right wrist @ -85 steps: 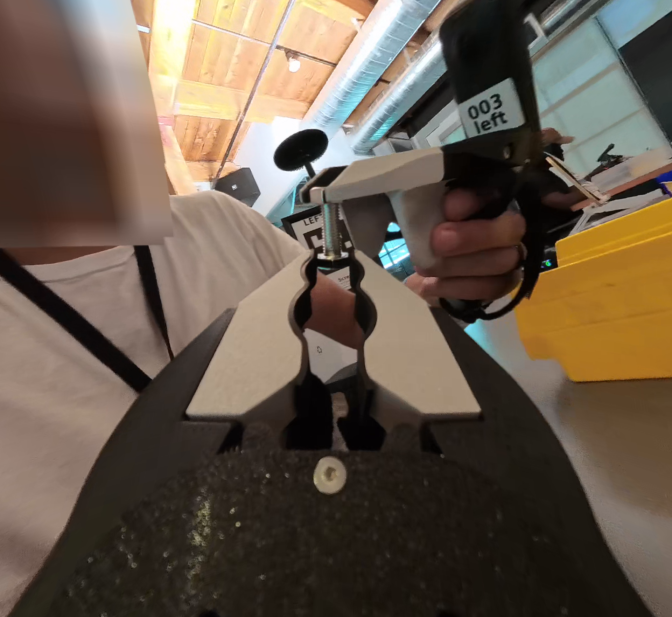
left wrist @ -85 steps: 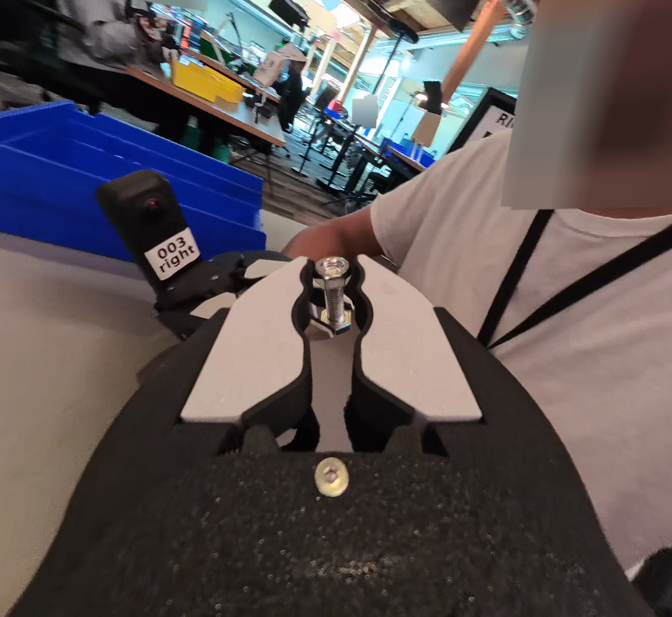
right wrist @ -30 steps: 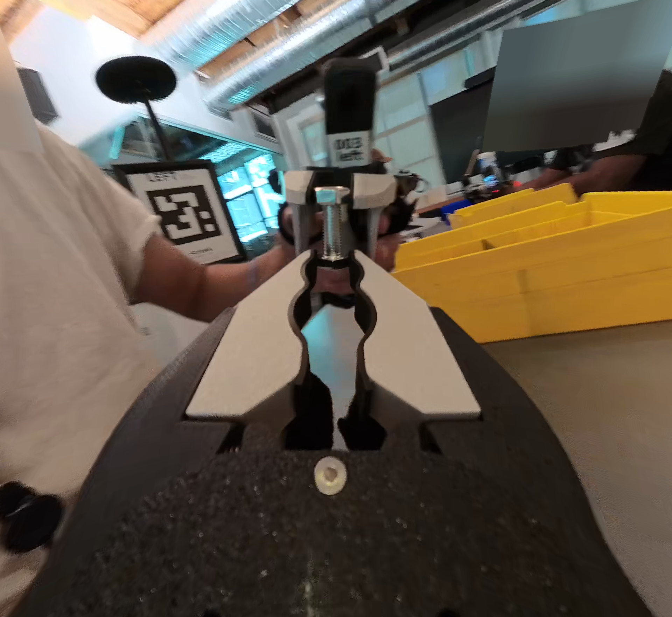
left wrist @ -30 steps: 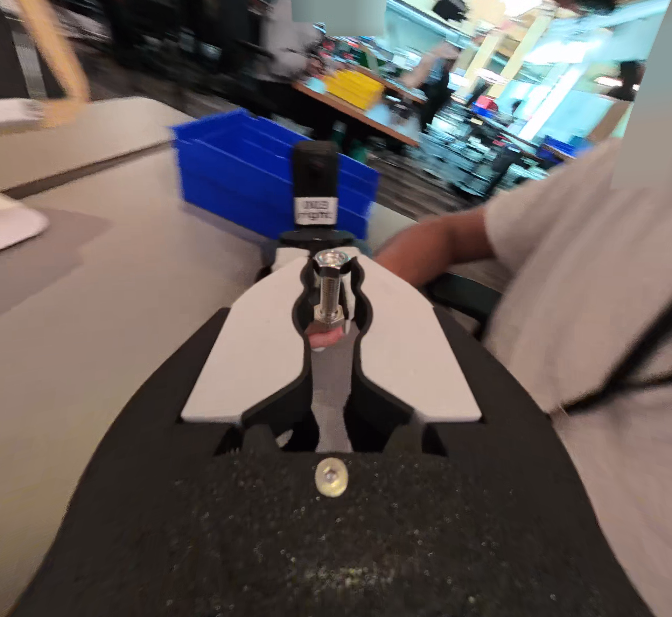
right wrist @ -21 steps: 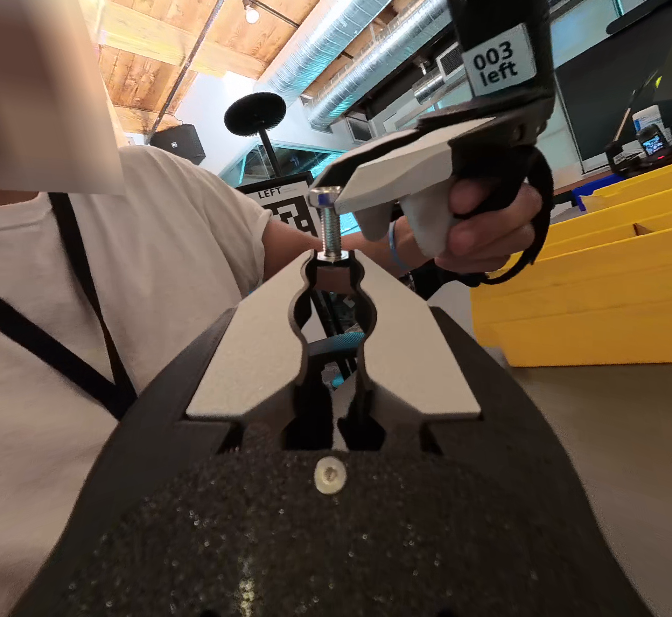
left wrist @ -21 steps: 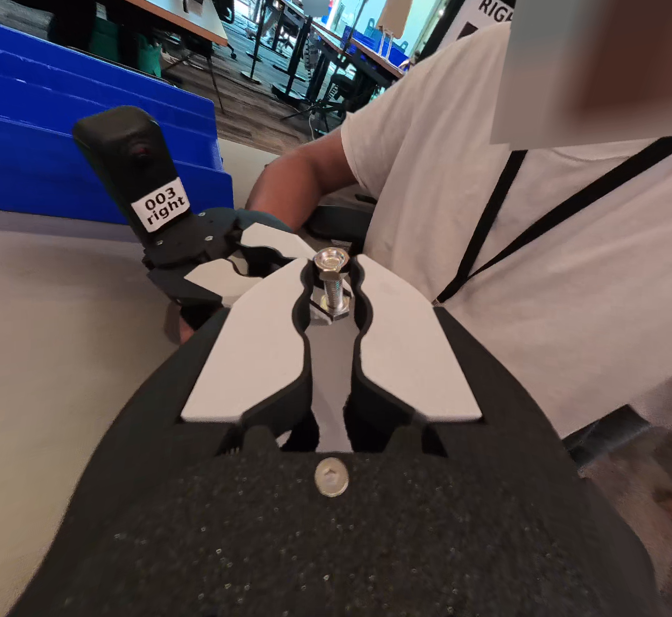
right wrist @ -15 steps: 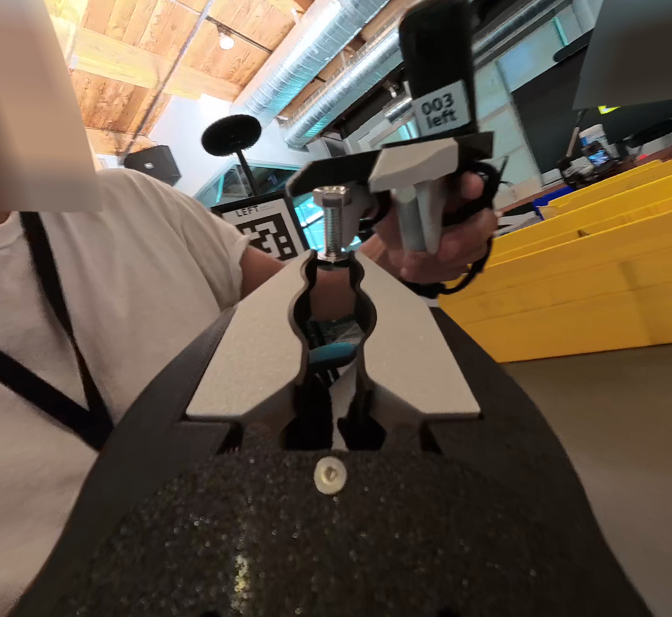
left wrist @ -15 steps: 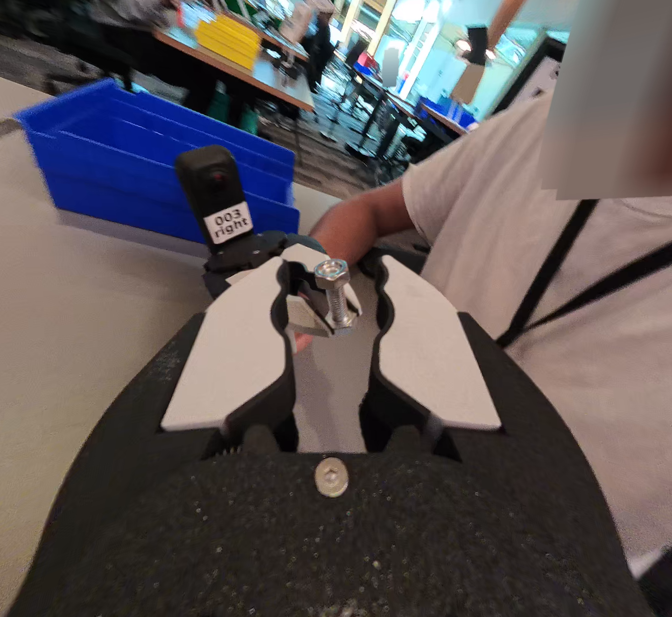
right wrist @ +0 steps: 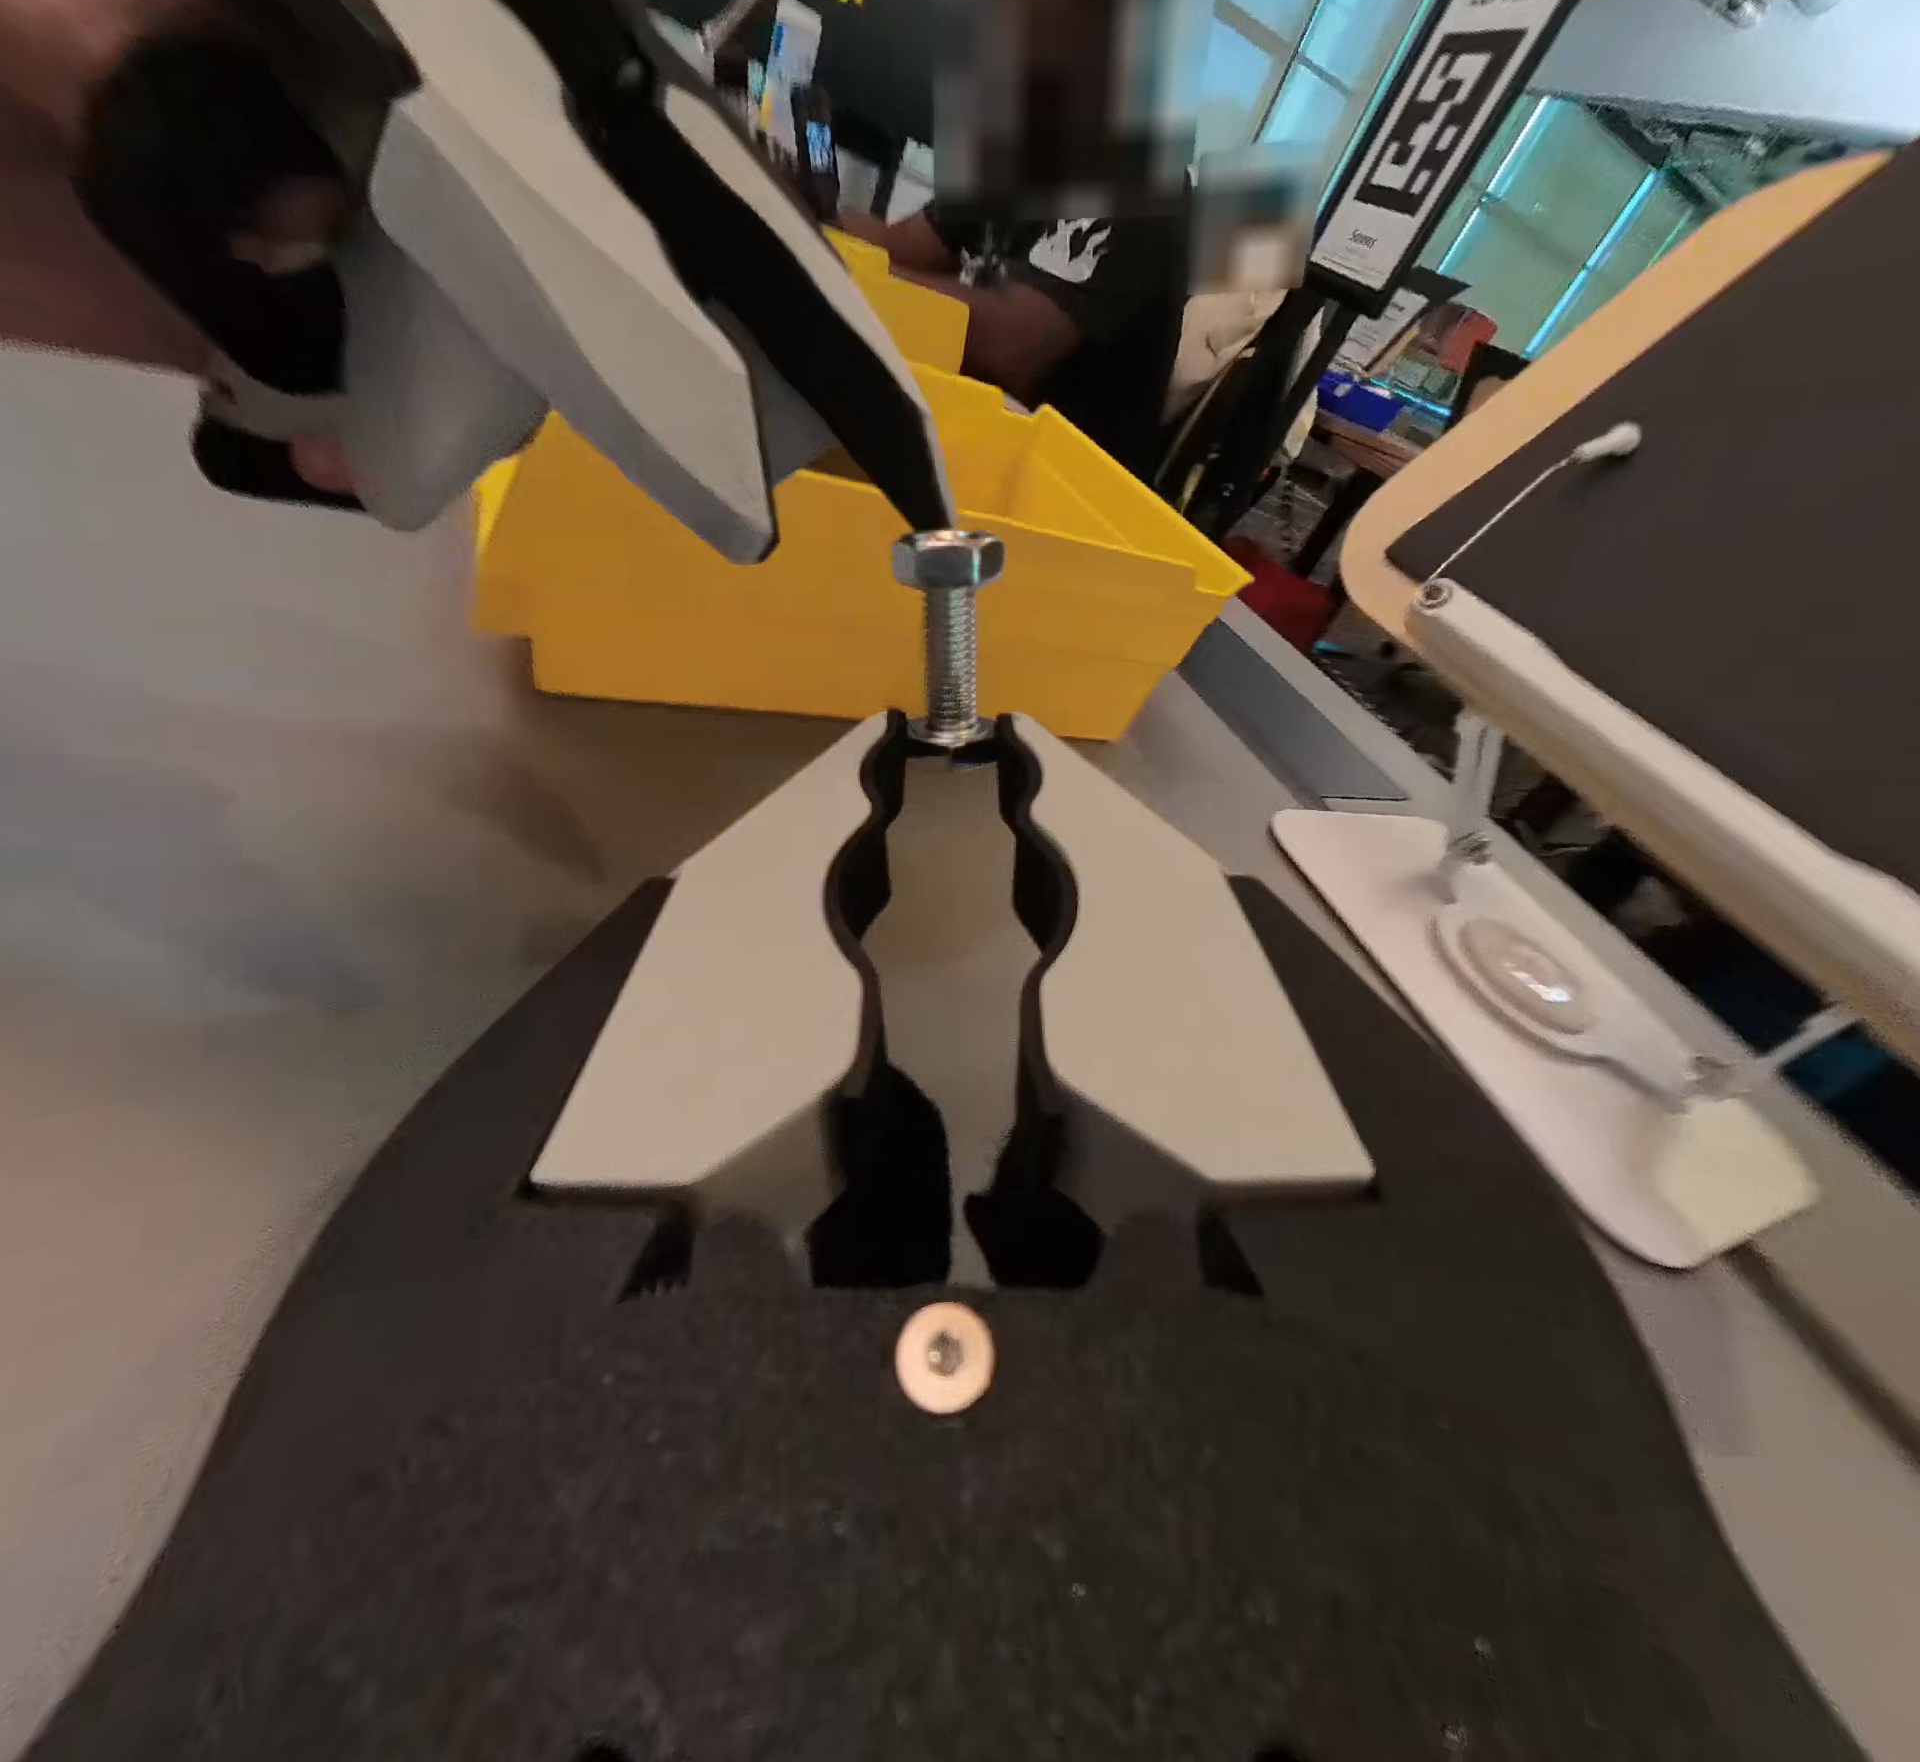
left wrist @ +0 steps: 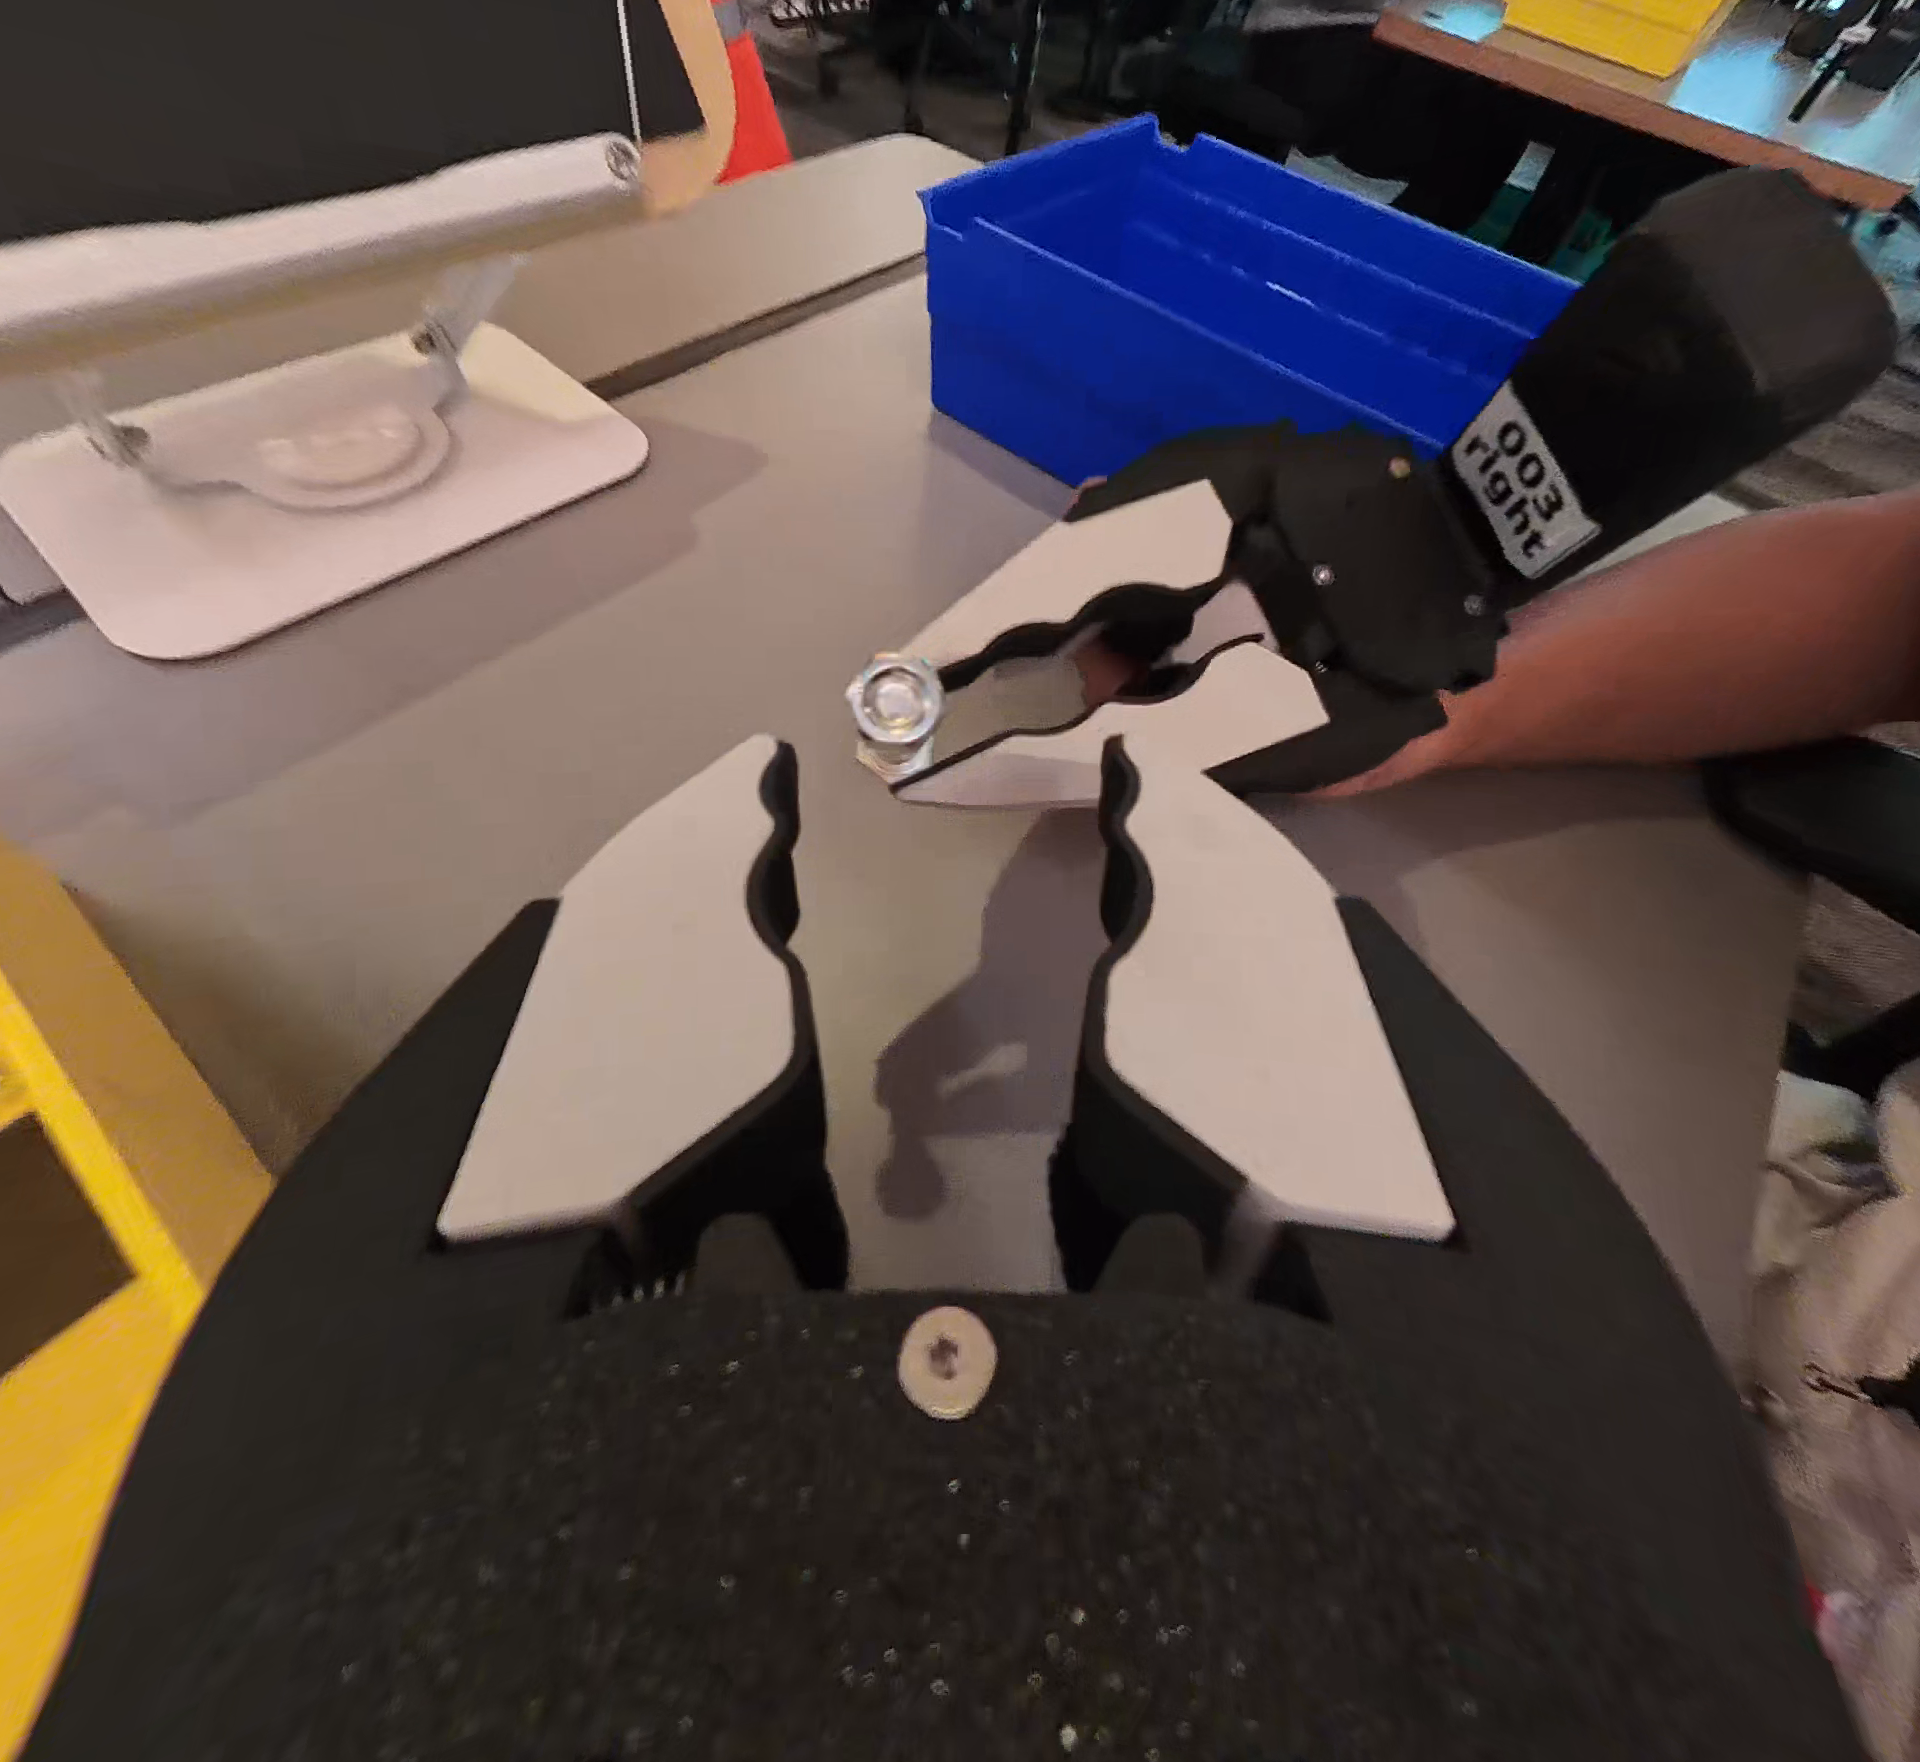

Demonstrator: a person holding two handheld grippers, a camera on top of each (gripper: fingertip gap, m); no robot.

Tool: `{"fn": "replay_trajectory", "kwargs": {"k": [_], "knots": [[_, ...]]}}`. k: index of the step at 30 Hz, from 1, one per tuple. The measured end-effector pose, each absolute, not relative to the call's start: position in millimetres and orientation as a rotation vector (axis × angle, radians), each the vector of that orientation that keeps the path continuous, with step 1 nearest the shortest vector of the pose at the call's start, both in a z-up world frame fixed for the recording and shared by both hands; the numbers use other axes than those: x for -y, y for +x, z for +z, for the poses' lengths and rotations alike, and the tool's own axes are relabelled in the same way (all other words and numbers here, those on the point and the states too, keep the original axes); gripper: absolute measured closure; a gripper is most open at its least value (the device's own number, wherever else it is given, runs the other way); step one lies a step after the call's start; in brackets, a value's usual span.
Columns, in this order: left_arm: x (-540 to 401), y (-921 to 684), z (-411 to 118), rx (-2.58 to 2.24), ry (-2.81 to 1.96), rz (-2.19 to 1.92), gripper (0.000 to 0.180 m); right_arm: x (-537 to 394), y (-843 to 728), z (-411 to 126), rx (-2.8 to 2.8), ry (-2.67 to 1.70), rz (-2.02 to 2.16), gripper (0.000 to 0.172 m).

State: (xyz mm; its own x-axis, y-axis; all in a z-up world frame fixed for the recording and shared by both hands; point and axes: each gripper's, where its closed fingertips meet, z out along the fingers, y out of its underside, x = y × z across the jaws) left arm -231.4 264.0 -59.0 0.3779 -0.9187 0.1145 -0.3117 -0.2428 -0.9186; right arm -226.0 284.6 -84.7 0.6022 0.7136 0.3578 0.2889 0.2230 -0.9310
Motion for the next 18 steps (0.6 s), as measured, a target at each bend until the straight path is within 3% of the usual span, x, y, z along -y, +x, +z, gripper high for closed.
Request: {"fn": "replay_trajectory", "kwargs": {"k": [5, 15, 18], "knots": [[-263, -231, -66, -1.092, -1.811, -0.908, 0.127, -277, -226, -83, 1.144, -1.318, 0.013, 0.154], [-242, -216, -67, -1.181, -1.774, -1.047, 0.138, -257, -213, -81, 1.294, -1.351, -0.166, 0.154], [-236, -217, -74, -1.219, -1.792, -1.055, 0.160, -249, -212, -87, 1.339, -1.347, -0.226, 0.154]]}}
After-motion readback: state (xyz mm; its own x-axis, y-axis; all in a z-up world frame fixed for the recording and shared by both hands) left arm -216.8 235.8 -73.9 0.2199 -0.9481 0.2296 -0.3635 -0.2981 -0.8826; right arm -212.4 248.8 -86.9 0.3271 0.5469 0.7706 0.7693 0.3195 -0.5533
